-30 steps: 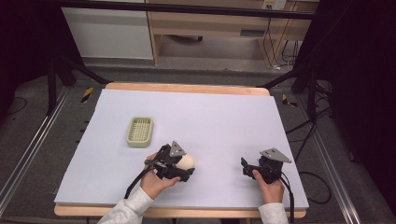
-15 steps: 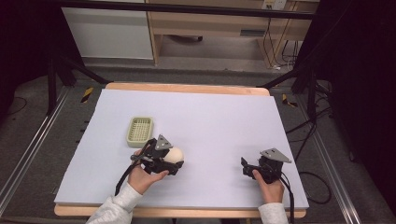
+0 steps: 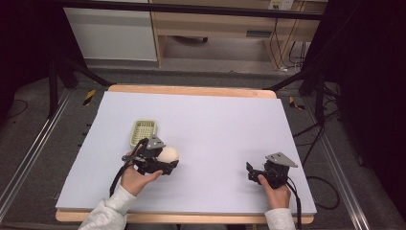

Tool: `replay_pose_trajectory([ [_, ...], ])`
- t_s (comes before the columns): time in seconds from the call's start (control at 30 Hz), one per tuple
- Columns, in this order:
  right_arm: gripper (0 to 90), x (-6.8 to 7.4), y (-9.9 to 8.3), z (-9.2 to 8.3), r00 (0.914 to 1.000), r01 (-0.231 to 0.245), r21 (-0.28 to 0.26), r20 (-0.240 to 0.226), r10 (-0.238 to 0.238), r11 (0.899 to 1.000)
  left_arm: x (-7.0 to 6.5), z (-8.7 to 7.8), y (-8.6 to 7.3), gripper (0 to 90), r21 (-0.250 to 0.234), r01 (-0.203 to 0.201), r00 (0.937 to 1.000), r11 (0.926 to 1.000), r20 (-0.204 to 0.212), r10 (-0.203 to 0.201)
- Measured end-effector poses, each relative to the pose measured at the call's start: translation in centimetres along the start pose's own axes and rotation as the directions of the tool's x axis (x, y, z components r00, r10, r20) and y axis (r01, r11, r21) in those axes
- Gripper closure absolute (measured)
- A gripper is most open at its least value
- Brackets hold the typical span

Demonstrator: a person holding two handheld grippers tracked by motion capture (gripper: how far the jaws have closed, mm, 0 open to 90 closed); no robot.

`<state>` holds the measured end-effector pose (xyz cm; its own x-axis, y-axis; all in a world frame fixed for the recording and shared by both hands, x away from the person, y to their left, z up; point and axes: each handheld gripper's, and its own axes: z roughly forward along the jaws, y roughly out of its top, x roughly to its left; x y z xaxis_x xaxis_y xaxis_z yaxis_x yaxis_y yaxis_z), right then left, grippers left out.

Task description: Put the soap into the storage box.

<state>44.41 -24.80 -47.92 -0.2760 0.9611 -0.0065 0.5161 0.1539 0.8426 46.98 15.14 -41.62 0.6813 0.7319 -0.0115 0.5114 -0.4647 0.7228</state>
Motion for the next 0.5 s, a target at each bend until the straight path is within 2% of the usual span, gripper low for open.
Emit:
replay_pose_trajectory([
  [0.07,4.2,0.0,0.0,-0.1,0.9999,-0.010,-0.001,-0.004,0.010,1.000,0.3,-0.1,0.0,23.8,0.000,0.006,0.9999,1.0000,-0.010,-0.006],
  [0.37,4.2,0.1,0.0,0.0,1.0000,-0.005,-0.004,-0.002,0.005,1.000,2.0,-0.7,0.2,23.8,-0.012,0.038,0.9983,0.9992,-0.043,-0.039],
  [0.5,4.2,0.1,0.0,0.0,1.0000,-0.003,-0.003,-0.001,0.003,1.000,2.6,-1.0,0.3,23.8,-0.011,0.039,0.9977,0.9992,-0.056,-0.040],
])
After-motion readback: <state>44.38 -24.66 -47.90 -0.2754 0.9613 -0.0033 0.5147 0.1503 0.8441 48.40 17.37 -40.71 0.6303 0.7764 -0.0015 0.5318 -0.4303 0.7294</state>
